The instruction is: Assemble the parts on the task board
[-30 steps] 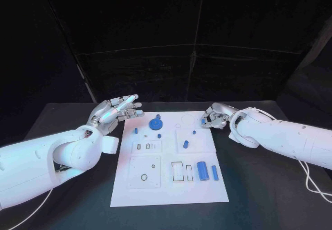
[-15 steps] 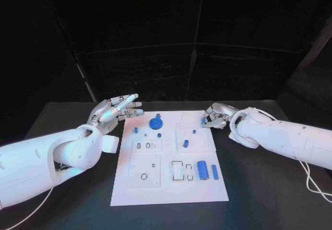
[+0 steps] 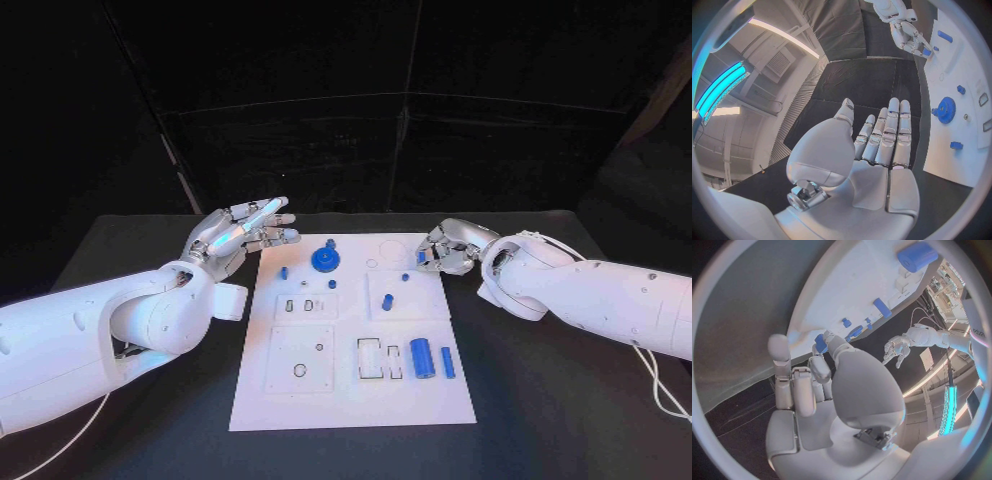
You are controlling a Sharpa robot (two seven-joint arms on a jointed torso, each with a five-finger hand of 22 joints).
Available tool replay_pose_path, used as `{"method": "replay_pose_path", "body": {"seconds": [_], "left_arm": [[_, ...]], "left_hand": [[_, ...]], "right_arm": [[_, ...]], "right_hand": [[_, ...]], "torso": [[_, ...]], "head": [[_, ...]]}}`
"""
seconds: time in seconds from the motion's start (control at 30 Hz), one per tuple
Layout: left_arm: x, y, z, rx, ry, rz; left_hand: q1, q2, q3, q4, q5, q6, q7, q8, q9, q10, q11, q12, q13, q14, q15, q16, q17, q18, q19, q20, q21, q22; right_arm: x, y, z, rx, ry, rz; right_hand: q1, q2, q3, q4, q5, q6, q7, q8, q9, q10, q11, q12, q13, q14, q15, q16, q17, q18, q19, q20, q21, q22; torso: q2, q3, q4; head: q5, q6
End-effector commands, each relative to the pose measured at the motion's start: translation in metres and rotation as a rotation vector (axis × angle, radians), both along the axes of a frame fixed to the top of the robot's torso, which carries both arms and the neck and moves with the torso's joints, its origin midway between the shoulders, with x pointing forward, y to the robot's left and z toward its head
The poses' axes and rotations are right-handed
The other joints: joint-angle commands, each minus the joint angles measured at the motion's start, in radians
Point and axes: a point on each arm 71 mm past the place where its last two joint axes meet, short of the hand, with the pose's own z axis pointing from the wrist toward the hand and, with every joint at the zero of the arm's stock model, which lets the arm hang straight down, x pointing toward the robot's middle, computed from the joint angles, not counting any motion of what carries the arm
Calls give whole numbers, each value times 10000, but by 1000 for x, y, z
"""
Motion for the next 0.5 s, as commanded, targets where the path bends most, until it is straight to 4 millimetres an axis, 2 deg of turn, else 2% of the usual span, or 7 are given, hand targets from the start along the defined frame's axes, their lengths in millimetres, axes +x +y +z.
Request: {"method": "replay_pose_path", "body": {"seconds": [0.03,0.27,0.37,0.5], "left_arm": [[0,-1,2,-40,-95,-107],[0,-1,2,-40,-100,-105],[0,-1,2,-40,-102,-106],[0,-1,2,-39,-106,-105]], "left_hand": [[-20,96,-38,-28,15,60,831,-36,14,28,19,-30,0,17,42,-39,3,40,-16,30,-49,-14],[-20,96,-38,-28,15,60,831,-36,14,28,19,-30,0,17,42,-39,3,40,-16,30,-49,-14],[-20,96,-38,-28,15,60,831,-36,14,28,19,-30,0,17,42,-39,3,40,-16,30,-49,-14],[-20,96,-38,-28,15,60,831,-36,14,28,19,-30,0,17,42,-39,3,40,-16,30,-49,-14]], "right_arm": [[-2,9,12,157,-185,-2],[-2,34,38,257,-379,300],[-2,47,43,232,-379,460],[-4,69,46,175,-337,789]], "right_hand": [[-70,37,35,7,35,65,-10,63,10,33,-32,12,12,827,-61,41,1551,-137,2,-59,32,9],[-86,6,28,3,22,61,-9,63,5,42,-32,16,20,830,-65,47,1563,-138,9,-63,36,17],[-86,6,28,3,22,61,-9,63,5,42,-32,16,20,830,-65,47,1563,-138,9,-63,36,17],[-87,5,28,3,21,61,-9,63,5,42,-32,16,19,830,-65,46,1562,-138,10,-63,37,17]], "torso": [[-7,-9,5],[-6,-14,30],[-15,-16,19],[18,3,26]], "head": [[23,14],[61,53],[141,37],[279,9]]}}
